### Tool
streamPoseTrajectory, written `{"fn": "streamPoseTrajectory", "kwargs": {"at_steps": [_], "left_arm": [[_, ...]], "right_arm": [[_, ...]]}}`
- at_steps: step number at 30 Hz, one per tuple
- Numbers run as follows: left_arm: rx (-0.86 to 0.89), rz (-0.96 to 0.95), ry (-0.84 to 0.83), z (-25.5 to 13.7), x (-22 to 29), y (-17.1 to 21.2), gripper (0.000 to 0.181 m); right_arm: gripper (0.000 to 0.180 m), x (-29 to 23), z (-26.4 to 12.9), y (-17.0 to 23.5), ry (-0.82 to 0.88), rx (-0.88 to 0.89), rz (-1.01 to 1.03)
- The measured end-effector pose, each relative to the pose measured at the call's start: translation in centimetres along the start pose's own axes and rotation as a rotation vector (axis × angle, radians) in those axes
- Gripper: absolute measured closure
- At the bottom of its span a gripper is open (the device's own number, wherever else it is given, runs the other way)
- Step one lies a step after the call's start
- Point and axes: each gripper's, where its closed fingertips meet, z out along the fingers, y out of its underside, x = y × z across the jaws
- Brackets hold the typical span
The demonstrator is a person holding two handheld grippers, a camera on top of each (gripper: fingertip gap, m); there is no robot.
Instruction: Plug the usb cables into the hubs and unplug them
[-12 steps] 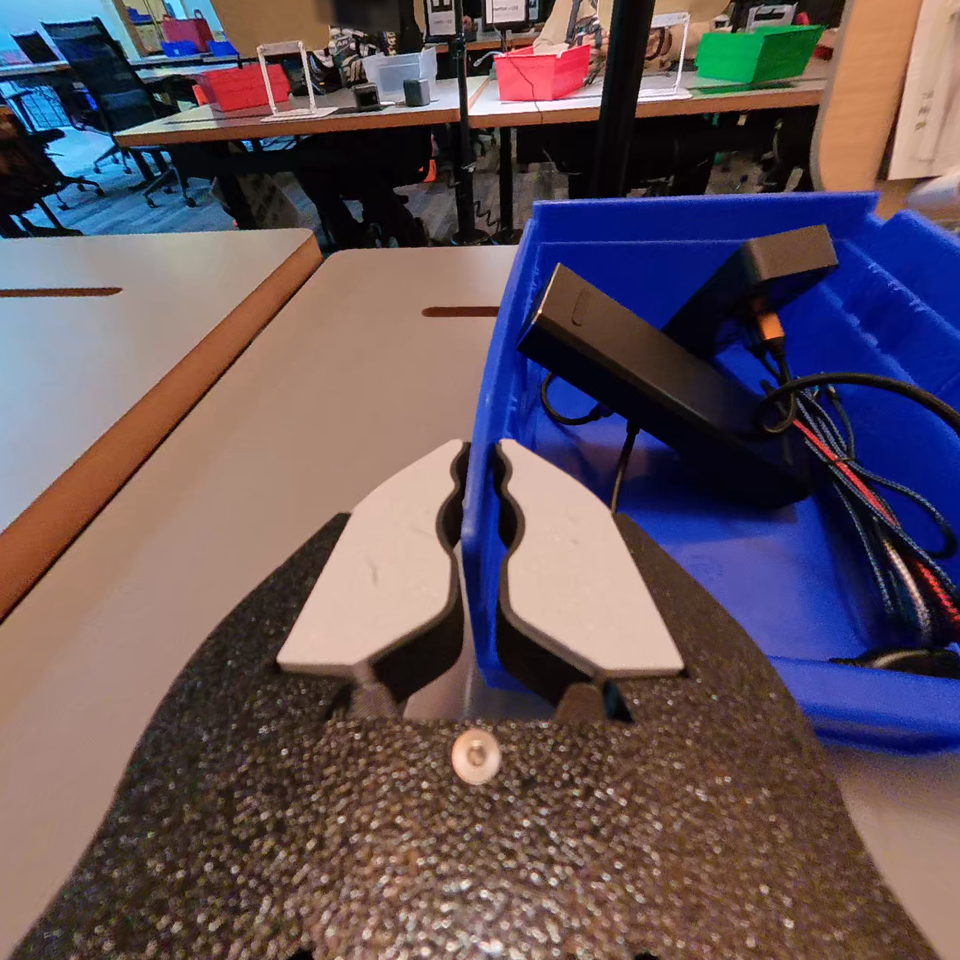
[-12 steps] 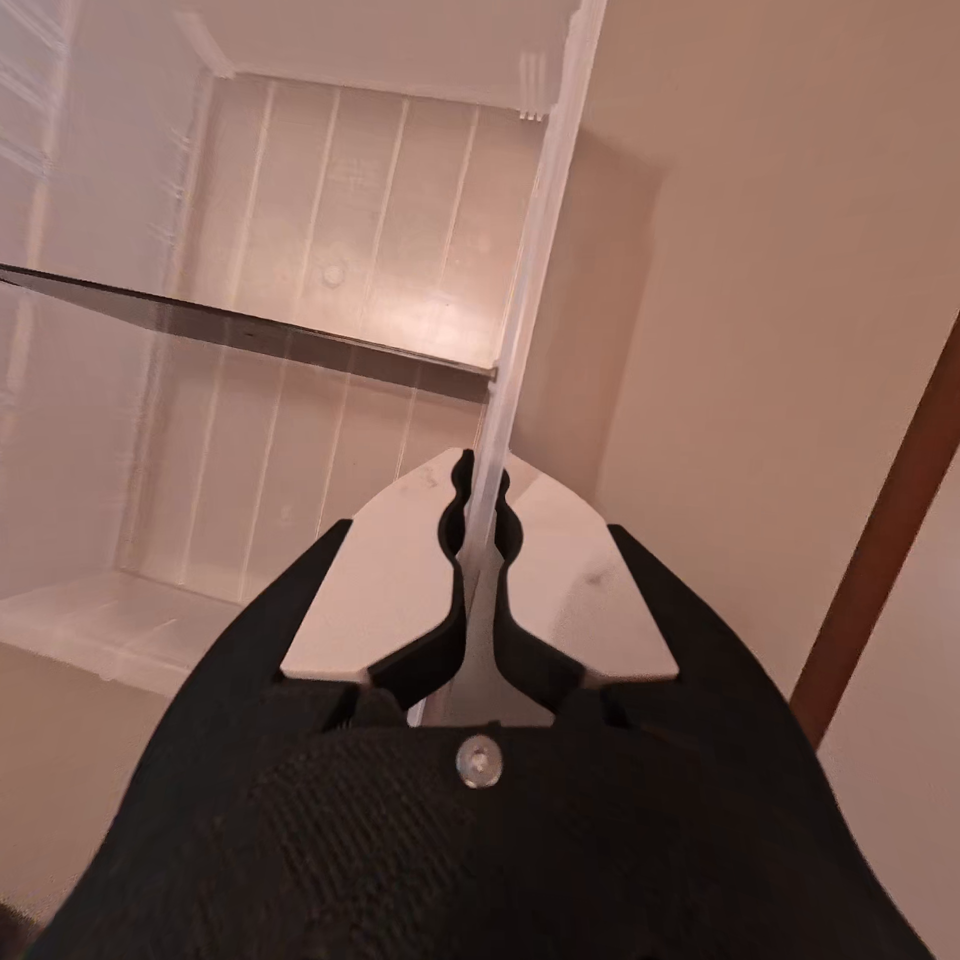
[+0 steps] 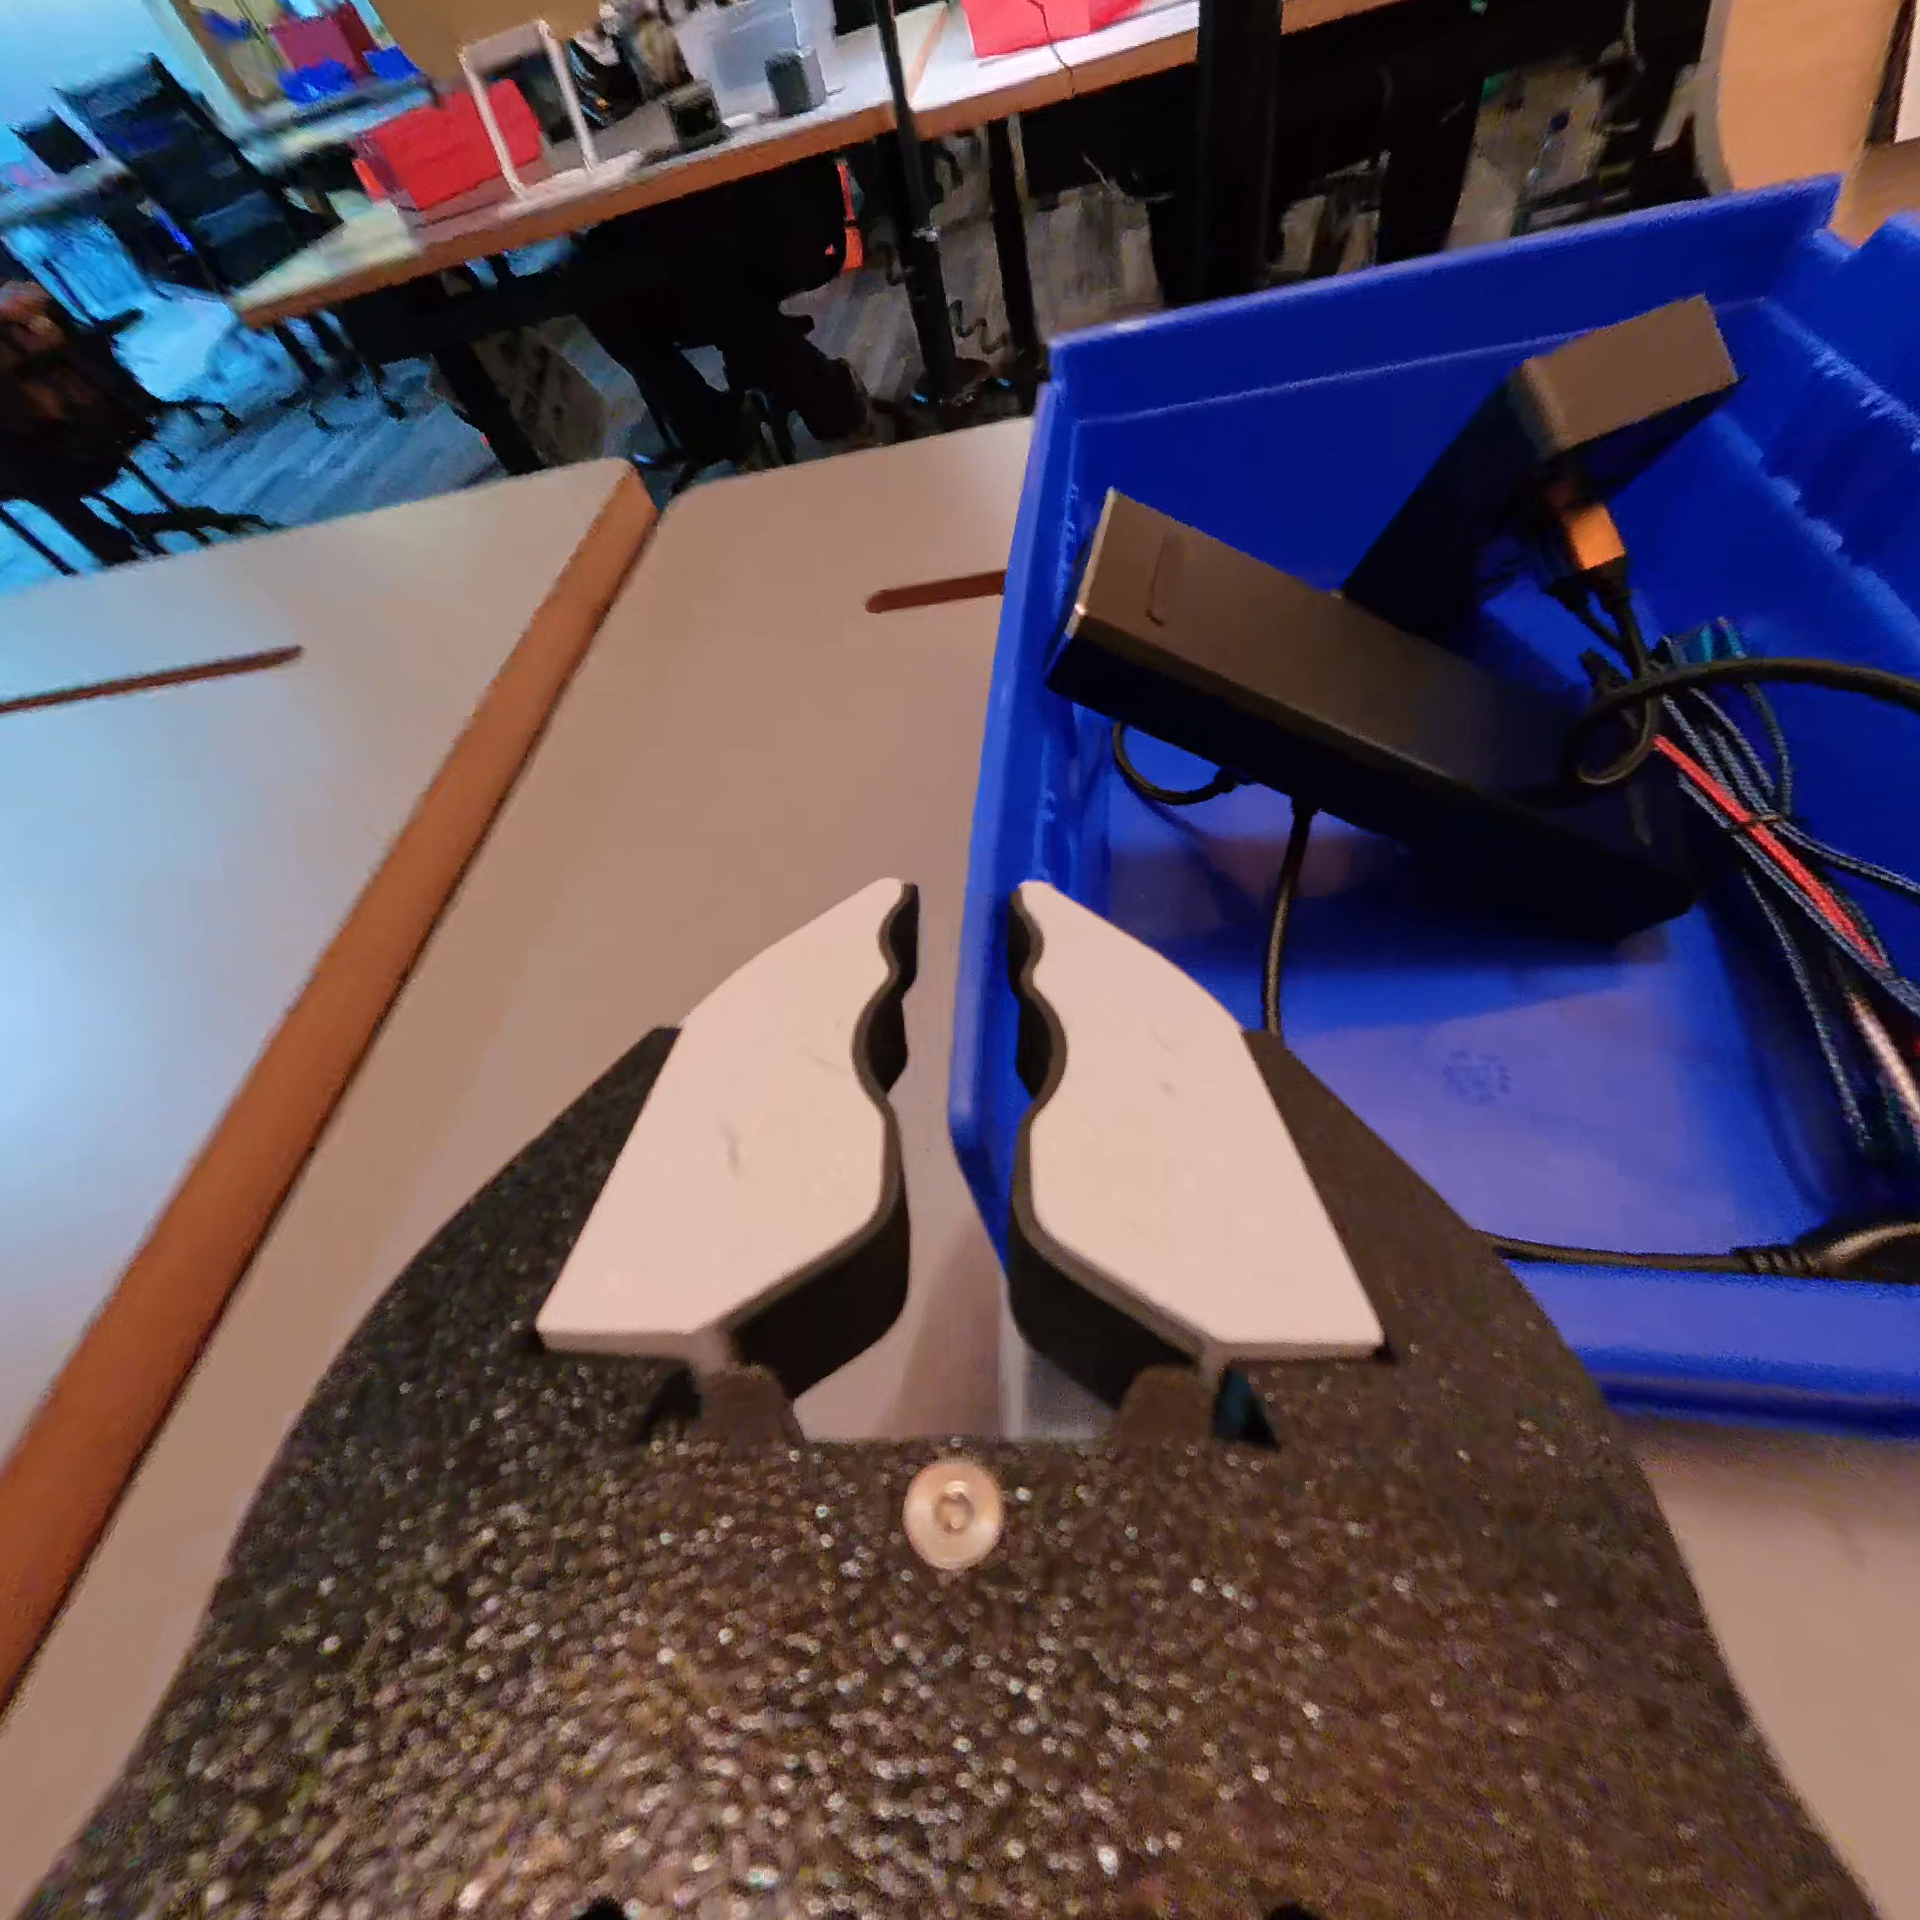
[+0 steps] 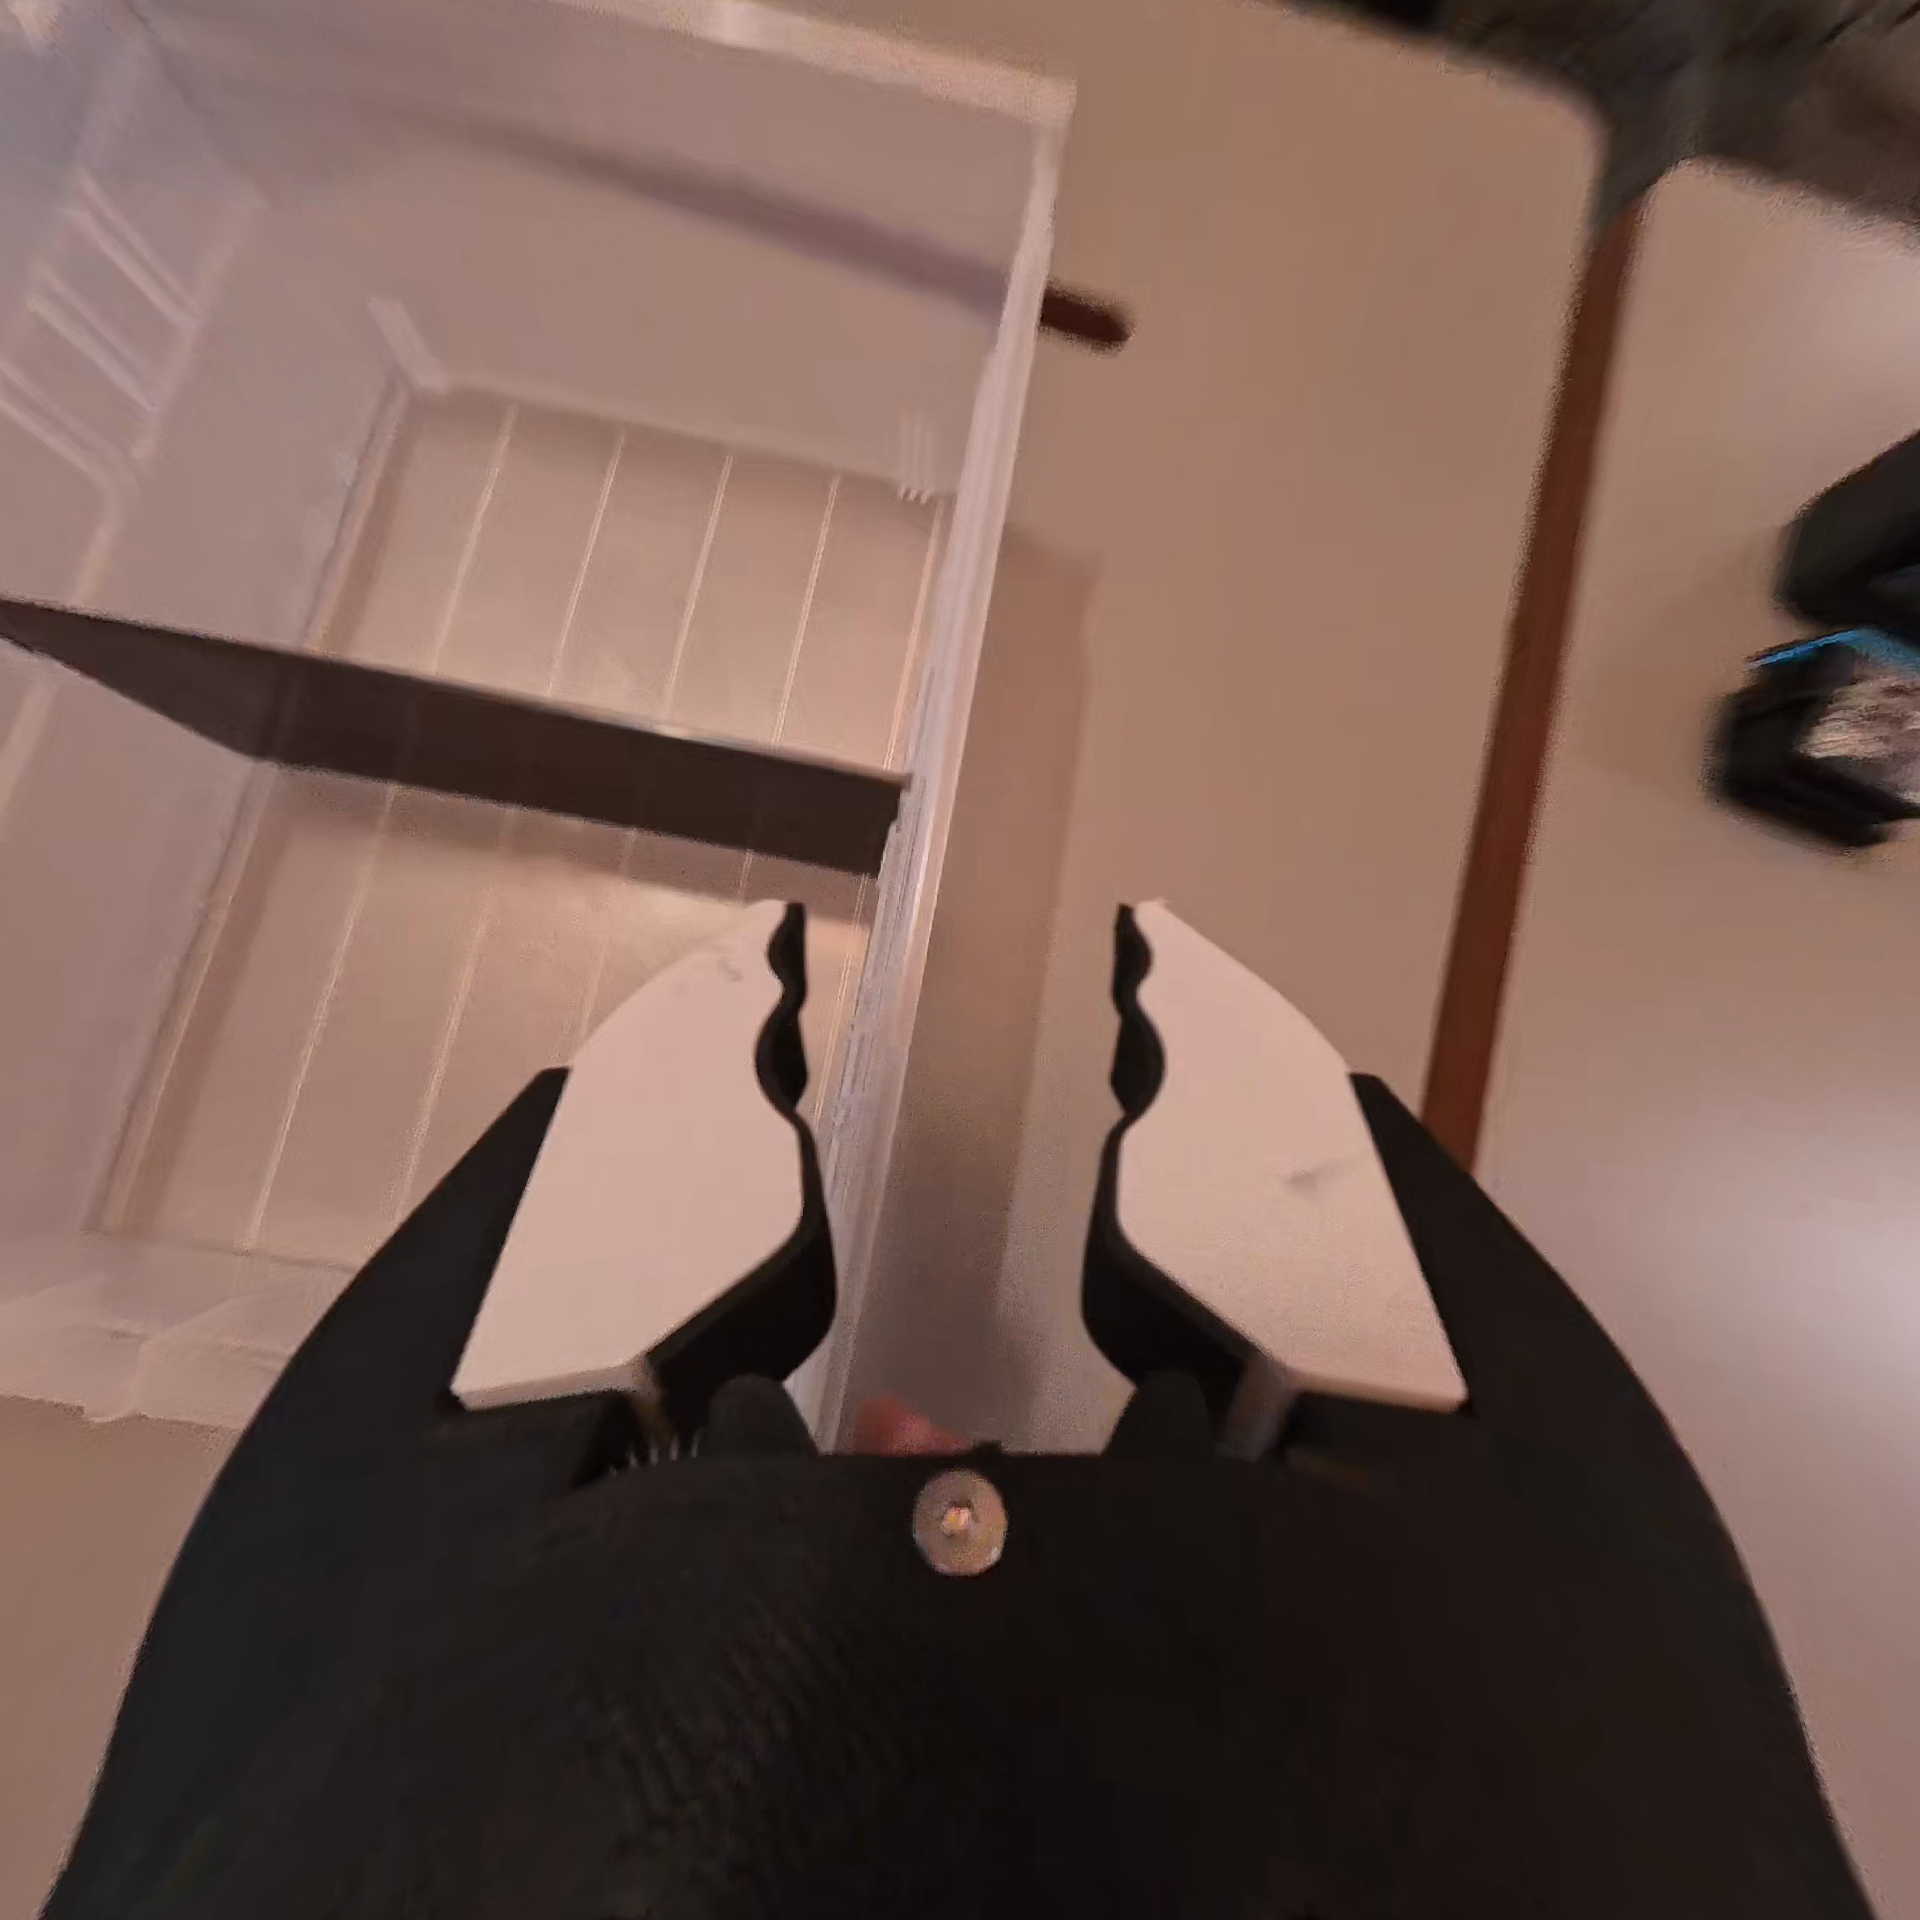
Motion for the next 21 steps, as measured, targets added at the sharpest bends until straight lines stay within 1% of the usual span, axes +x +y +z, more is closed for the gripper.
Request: {"fn": "streamPoseTrajectory", "kwargs": {"at_steps": [1,3,5,6,8,11,12,14,16,18,20,21], "left_arm": [[0.015,0.020,-0.025,-0.5,-0.4,-0.8,0.161],[0.052,0.011,-0.015,-1.8,-0.5,-2.9,0.151],[0.049,-0.121,0.077,-2.8,1.1,-4.8,0.136],[0.035,-0.181,0.134,-3.0,2.3,-5.5,0.132],[-0.032,-0.264,0.248,-2.7,5.2,-6.0,0.115],[-0.164,-0.430,0.335,-1.3,8.6,-5.5,0.099],[-0.192,-0.518,0.351,-0.6,9.4,-5.3,0.096],[-0.250,-0.673,0.353,1.0,10.4,-4.5,0.096],[-0.295,-0.735,0.287,3.0,10.0,-3.3,0.096],[-0.283,-0.782,0.214,4.6,9.0,-2.7,0.102],[-0.300,-0.813,0.149,5.8,8.0,-1.9,0.103],[-0.298,-0.833,0.152,6.3,7.9,-1.9,0.105]], "right_arm": [[0.116,0.0,-1.6,-1.0,0.034,0.067,0.008],[0.106,-1.2,-4.9,-3.5,0.063,0.240,0.024],[0.103,-4.6,-7.4,-5.7,0.006,0.396,0.013],[0.101,-6.7,-8.0,-6.3,-0.036,0.441,-0.008],[0.101,-11.2,-8.2,-7.2,-0.126,0.494,-0.046],[0.102,-17.9,-6.9,-7.4,-0.288,0.516,-0.116],[0.102,-19.6,-6.2,-7.1,-0.316,0.500,-0.147],[0.102,-21.8,-5.1,-6.3,-0.312,0.464,-0.213],[0.105,-23.3,-4.8,-6.3,-0.302,0.490,-0.293],[0.106,-23.9,-4.8,-6.7,-0.278,0.505,-0.348],[0.106,-24.4,-4.9,-6.7,-0.273,0.509,-0.381],[0.106,-24.6,-4.9,-6.7,-0.285,0.510,-0.387]]}}
